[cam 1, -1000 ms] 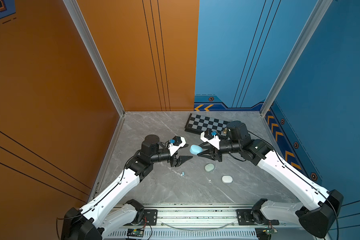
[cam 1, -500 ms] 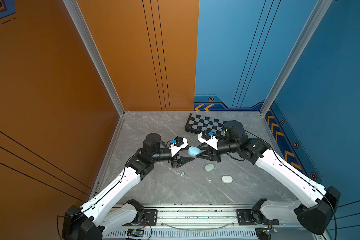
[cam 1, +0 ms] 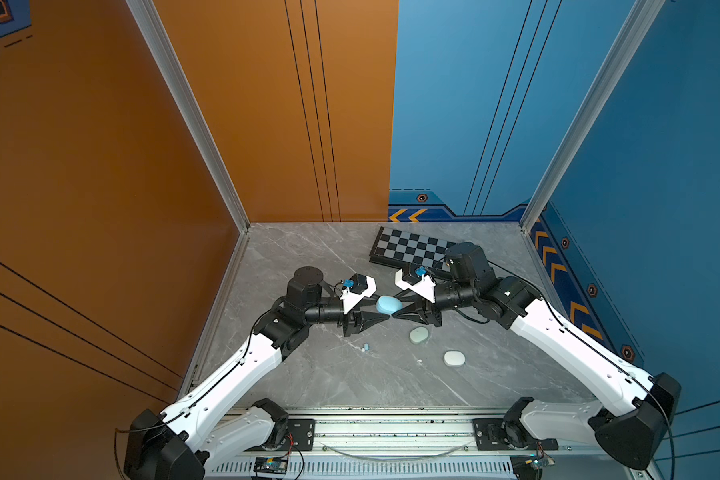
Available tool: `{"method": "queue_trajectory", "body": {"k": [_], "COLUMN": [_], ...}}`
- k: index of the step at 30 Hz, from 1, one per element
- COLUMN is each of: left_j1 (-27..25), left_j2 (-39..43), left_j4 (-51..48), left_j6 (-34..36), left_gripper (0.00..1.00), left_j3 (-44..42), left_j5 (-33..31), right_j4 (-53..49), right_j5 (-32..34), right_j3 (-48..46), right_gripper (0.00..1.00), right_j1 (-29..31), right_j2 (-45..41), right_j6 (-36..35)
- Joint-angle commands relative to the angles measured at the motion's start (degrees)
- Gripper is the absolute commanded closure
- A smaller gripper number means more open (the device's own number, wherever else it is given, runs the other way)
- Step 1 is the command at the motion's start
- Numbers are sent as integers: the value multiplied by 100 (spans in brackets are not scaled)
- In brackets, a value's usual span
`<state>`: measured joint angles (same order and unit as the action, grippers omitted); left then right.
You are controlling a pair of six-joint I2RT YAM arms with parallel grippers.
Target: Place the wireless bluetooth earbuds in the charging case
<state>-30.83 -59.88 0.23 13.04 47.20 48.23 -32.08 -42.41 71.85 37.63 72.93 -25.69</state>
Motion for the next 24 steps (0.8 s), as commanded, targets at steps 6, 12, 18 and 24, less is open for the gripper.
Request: {"method": "queue_trajectory", "body": {"k": [6,12,18,24], "left_j1": [-55,-81,-113,-142], "left_j2": [-83,-134,-140,-167], "left_j4": [-61,-66,-67,-67], "left_j6": [-29,-28,-27,-30], "left_gripper": [63,65,56,47], "left_j3": [276,307,307,307], "left_j5": [178,127,73,97], "right_j4": [-143,-141,-141,-28], "right_j5": [188,255,374,379], "right_j3": [-18,-24,7,24], "right_gripper": [90,90,90,91], "right_j1": [77,130,166,157], "right_j2": [-70,-33,26,52], "right_j6": [-137,-144,-99,80]}}
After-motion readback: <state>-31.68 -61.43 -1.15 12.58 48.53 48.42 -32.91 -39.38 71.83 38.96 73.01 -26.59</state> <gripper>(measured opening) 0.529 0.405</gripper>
